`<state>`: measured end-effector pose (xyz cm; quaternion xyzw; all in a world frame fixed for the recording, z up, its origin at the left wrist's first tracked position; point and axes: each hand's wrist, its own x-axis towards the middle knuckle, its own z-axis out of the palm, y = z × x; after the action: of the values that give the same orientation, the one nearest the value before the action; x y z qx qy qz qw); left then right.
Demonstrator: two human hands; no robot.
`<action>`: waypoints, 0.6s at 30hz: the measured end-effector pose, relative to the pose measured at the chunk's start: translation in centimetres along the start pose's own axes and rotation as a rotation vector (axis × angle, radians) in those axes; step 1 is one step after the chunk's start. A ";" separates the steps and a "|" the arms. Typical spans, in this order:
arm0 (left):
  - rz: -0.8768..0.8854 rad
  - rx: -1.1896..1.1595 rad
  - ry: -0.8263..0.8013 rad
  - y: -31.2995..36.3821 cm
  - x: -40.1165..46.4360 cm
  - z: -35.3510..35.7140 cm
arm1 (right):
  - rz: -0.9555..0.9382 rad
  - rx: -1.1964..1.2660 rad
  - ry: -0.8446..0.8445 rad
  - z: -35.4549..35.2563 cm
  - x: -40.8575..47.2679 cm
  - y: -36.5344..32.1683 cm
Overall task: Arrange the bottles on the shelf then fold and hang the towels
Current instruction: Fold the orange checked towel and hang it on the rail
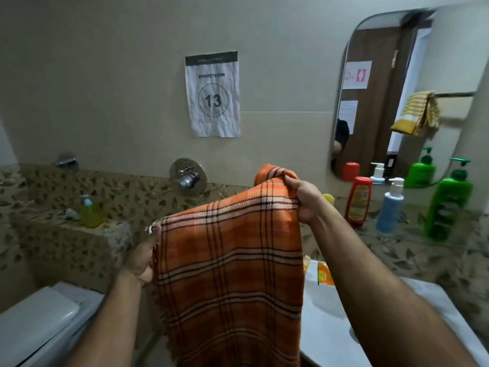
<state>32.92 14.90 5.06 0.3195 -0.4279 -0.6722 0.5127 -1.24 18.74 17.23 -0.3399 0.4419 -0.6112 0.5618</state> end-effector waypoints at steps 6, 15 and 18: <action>-0.020 0.063 -0.045 -1.9 -0.4 2.0 | 0.019 -0.074 0.060 -1.3 -0.4 -0.9; 0.312 0.077 0.028 6.9 1.9 8.4 | -0.216 -0.192 -0.420 -4.4 -0.7 -6.9; 0.274 0.087 0.066 6.4 2.0 8.8 | -0.074 -0.338 -0.238 -6.4 1.0 -1.5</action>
<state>27.35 14.47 14.62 0.3021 -0.4792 -0.5659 0.5991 -7.78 18.68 16.13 -0.5152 0.4559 -0.5040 0.5222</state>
